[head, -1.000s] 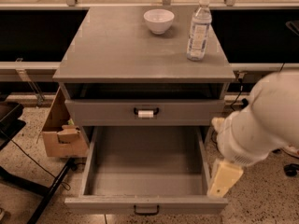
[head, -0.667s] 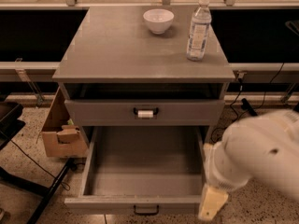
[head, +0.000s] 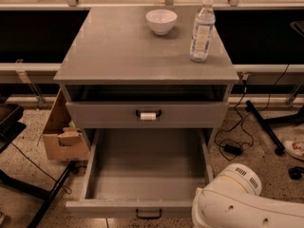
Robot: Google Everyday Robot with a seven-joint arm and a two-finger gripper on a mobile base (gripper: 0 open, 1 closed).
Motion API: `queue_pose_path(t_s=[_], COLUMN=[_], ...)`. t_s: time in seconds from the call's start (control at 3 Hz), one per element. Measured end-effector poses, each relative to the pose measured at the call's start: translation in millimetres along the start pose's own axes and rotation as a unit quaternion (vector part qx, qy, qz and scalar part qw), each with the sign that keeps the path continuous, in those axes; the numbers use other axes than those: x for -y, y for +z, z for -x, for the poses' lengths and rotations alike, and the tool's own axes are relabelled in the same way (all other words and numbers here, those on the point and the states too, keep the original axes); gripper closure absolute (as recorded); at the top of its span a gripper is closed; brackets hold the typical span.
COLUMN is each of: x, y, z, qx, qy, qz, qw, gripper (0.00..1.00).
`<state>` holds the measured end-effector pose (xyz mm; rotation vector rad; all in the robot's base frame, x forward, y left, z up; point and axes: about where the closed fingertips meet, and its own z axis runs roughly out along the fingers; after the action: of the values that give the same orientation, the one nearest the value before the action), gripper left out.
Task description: Close middle drawer
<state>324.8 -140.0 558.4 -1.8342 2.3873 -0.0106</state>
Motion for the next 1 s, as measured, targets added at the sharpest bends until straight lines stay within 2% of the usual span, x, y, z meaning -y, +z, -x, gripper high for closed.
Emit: queue_pose_path(t_s=[0.33, 0.67, 1.0], x=[-5.1, -16.5, -19.6], y=[2.3, 56.3, 109.3], z=[0.4, -15.5, -15.7], qx=[-0.003, -0.003, 0.017], qy=[0.000, 0.009, -0.006], qz=[-0.003, 0.023, 0.040], qw=[1.0000, 0.9997, 0.9991], gripper=[0.00, 0.26, 0.49])
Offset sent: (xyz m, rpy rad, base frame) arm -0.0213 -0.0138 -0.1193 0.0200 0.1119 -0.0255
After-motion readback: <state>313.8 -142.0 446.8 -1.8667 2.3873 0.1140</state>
